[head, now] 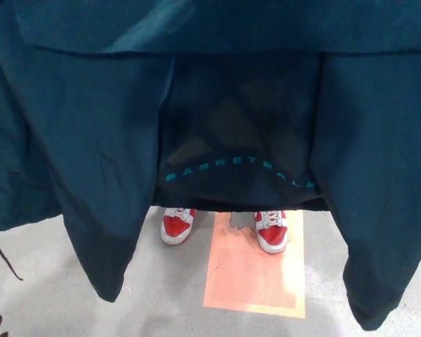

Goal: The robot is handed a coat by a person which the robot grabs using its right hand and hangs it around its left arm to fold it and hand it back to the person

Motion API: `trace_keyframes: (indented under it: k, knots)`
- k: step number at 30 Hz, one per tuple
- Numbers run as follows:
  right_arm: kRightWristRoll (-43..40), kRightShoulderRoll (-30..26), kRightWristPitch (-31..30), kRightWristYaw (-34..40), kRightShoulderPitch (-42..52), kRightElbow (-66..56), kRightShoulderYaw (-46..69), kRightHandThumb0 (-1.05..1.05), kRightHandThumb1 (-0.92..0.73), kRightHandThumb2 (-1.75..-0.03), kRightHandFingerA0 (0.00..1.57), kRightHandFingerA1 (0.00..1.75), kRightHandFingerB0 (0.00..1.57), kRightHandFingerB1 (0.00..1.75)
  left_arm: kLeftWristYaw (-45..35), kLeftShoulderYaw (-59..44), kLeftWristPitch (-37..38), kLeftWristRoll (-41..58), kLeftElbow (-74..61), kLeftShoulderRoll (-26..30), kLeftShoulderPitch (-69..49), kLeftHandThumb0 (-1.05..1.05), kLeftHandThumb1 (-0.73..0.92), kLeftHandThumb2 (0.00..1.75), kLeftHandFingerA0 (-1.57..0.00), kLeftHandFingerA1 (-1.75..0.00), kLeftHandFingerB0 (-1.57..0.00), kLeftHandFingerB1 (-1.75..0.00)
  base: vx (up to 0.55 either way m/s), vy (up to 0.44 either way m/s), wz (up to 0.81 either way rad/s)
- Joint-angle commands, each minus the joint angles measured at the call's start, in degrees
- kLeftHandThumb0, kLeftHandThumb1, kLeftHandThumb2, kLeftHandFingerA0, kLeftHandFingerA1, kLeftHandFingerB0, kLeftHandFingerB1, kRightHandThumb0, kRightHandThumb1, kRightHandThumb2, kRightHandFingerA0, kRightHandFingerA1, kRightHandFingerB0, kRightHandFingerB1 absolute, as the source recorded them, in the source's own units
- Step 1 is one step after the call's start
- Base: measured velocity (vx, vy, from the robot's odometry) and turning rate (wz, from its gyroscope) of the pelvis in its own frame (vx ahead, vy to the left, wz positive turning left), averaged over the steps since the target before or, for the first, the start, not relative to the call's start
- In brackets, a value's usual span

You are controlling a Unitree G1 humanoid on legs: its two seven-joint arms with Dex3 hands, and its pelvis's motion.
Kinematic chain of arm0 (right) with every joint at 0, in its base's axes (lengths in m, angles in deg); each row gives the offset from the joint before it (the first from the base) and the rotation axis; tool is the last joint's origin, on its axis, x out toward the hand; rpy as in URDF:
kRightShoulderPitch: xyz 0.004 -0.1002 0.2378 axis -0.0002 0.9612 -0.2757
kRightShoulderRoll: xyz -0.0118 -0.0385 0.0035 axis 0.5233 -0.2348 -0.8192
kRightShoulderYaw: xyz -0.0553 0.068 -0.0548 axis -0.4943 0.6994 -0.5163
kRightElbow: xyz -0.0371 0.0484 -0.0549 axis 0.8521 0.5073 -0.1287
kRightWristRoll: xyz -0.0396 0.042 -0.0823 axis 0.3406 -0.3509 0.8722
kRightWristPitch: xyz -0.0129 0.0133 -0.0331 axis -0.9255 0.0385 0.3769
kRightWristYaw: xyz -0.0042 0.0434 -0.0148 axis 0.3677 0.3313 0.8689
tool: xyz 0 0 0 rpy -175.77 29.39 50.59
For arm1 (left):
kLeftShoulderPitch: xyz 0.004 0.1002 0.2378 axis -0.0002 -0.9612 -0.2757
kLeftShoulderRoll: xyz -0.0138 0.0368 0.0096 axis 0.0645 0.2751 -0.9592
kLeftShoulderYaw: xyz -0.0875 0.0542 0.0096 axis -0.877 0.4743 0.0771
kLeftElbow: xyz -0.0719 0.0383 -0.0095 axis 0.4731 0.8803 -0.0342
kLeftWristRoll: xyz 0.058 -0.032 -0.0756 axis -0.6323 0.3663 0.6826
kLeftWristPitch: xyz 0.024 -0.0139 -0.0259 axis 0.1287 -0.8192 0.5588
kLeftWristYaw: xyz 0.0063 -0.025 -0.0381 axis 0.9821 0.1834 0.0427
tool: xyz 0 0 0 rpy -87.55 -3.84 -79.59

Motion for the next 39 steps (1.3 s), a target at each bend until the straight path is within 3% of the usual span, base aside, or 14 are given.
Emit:
trace_keyframes:
  k: [1,10,11,13,17,18,19,22,24,25,31,34,35,39]
  knots:
    - [-0.44,-1.07,3.95,1.01,0.52,0.75,0.76,-0.81,-0.79,-1.08,0.08,0.36,0.07,0.20,-1.58,-0.51,2.62,0.45,0.88,0.80,-0.13,-0.72,0.92,0.70,-0.14,-0.29,-0.23,-0.32,0.00,0.000,0.00]
    - [-10.78,1.54,8.91,-6.91,8.89,-23.40,9.45,-0.80,-0.77,-1.07,0.07,0.30,0.06,0.23,-2.66,-1.58,5.07,1.30,0.23,-0.66,-1.04,-0.35,0.57,1.12,0.00,-0.49,0.00,-0.47,0.00,0.000,0.00]
    - [-12.16,2.45,9.23,-6.95,13.71,-33.59,9.52,-0.69,-0.73,-1.06,0.04,0.40,0.02,0.29,-2.96,-1.81,5.09,1.58,0.13,-0.91,-0.94,-0.71,0.73,1.07,-0.04,-0.39,-0.05,-0.43,0.00,0.000,0.00]
    - [-14.83,3.85,9.41,-7.72,20.04,-45.93,9.72,-0.69,-0.73,-1.06,0.04,0.40,0.03,0.30,-3.21,-2.00,5.03,1.80,-0.05,-1.11,-0.84,-0.71,0.92,0.70,-0.11,-0.27,-0.11,-0.29,0.10,0.002,0.03]
    - [-17.09,6.83,13.38,-5.54,31.53,-66.95,8.92,-0.73,-0.72,-1.03,0.11,0.46,0.00,0.36,-2.05,-0.78,5.08,0.35,-0.46,-1.08,-1.12,-0.75,0.92,0.71,-0.15,-0.30,-0.24,-0.33,0.09,0.000,0.04]
    - [-16.17,7.63,13.88,-4.23,33.16,-70.53,8.79,-0.69,-0.91,-0.67,0.16,0.31,0.10,0.26,-2.10,-1.15,4.91,0.73,-0.56,-1.18,-1.09,-0.36,0.54,1.11,0.00,-0.49,0.00,-0.47,0.00,0.000,0.00]
    - [-13.66,8.44,15.93,-2.19,35.49,-75.55,8.58,-0.65,-0.69,-1.02,0.09,0.45,0.00,0.38,-2.83,-1.65,5.22,1.32,-0.67,-1.26,-1.08,-0.74,0.92,0.71,-0.10,-0.27,-0.10,-0.27,0.00,0.000,0.00]
    - [-11.41,11.48,20.77,1.02,38.70,-86.80,8.86,-0.72,-0.66,-1.00,0.12,0.47,0.00,0.39,-2.72,-1.73,6.21,1.26,-0.81,-1.27,-1.07,-0.36,0.54,1.11,0.00,-0.48,0.00,-0.48,0.00,0.000,0.00]
    - [-8.96,13.18,22.03,3.12,38.19,-92.26,10.13,-0.76,-0.68,-1.03,0.10,0.46,0.01,0.38,-2.58,-1.56,6.19,1.12,-1.10,-1.43,-0.87,-0.85,0.80,1.08,-0.05,-0.41,-0.01,-0.38,0.00,0.000,0.00]
    - [-9.78,13.52,21.28,3.31,36.73,-98.59,11.03,-0.71,-0.69,-1.05,0.04,0.44,0.02,0.37,-2.60,-1.32,6.70,0.90,-1.47,-1.43,-0.77,-0.35,0.56,1.12,0.00,-0.47,0.00,-0.48,0.00,0.000,0.00]
    - [-13.89,11.58,19.44,2.28,30.90,-111.99,15.16,-0.70,-0.70,-1.08,0.02,0.40,0.02,0.35,-1.58,-0.05,7.56,-0.53,-2.05,-1.56,-1.25,-0.75,0.75,1.08,-0.14,-0.48,0.00,-0.36,0.00,0.000,0.00]
    - [-10.85,12.69,17.80,3.96,27.05,-116.30,16.97,-0.71,-0.70,-1.06,0.06,0.44,0.00,0.35,-2.44,-0.95,6.62,0.53,-1.90,-1.59,-1.19,-0.72,0.92,0.69,-0.11,-0.27,-0.09,-0.25,0.00,0.000,0.00]
    - [-10.36,12.36,17.03,3.99,25.21,-117.73,17.42,-0.69,-0.69,-1.05,0.03,0.42,0.02,0.34,-2.86,-1.52,6.42,1.18,-1.93,-1.64,-1.22,-0.71,0.73,1.09,-0.02,-0.36,-0.02,-0.33,0.00,0.000,0.00]
    - [-12.97,8.15,8.81,2.38,17.23,-123.94,18.51,-0.79,-0.64,-0.98,0.09,0.46,0.05,0.37,-2.79,-1.58,6.45,1.22,-1.89,-1.79,-1.11,-0.71,0.74,1.08,-0.04,-0.42,-0.03,-0.32,0.00,0.000,0.00]
